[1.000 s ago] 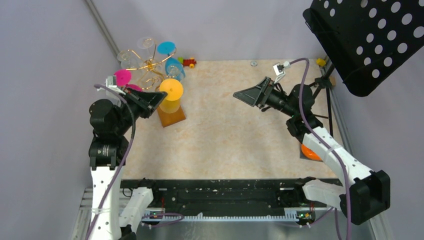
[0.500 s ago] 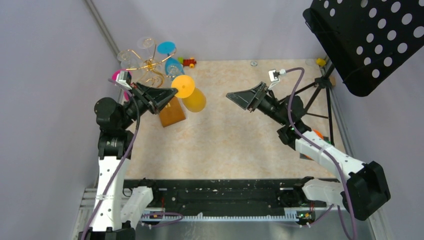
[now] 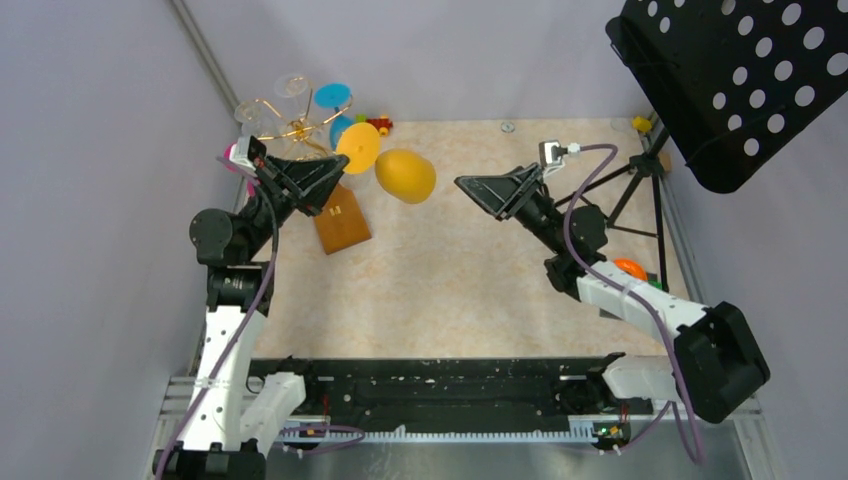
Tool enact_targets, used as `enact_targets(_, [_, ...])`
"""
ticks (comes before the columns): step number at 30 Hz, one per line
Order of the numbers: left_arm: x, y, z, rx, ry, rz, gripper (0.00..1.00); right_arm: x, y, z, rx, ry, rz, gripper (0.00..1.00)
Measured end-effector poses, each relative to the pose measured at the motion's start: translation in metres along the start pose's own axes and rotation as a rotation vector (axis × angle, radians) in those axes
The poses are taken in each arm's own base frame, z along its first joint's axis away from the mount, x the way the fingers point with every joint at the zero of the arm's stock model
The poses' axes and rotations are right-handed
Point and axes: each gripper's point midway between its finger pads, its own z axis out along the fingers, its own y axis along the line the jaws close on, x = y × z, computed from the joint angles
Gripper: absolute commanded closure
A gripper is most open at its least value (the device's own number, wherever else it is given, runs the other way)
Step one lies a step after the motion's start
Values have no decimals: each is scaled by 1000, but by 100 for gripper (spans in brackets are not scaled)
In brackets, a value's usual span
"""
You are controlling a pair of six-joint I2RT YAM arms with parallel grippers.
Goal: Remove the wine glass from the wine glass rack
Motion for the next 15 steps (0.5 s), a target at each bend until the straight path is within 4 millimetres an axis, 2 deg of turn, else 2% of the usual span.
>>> enact_targets(6, [1, -14, -1, 56, 1, -49, 100, 12, -5, 13, -39, 37, 73, 23])
enact_targets(10, [5, -19, -1, 78, 13, -56, 100, 23, 7, 22, -93, 76, 95, 28])
enact_targets(15, [6, -20, -2, 80, 15, -76, 100, 28, 33, 28, -197, 92, 100, 48])
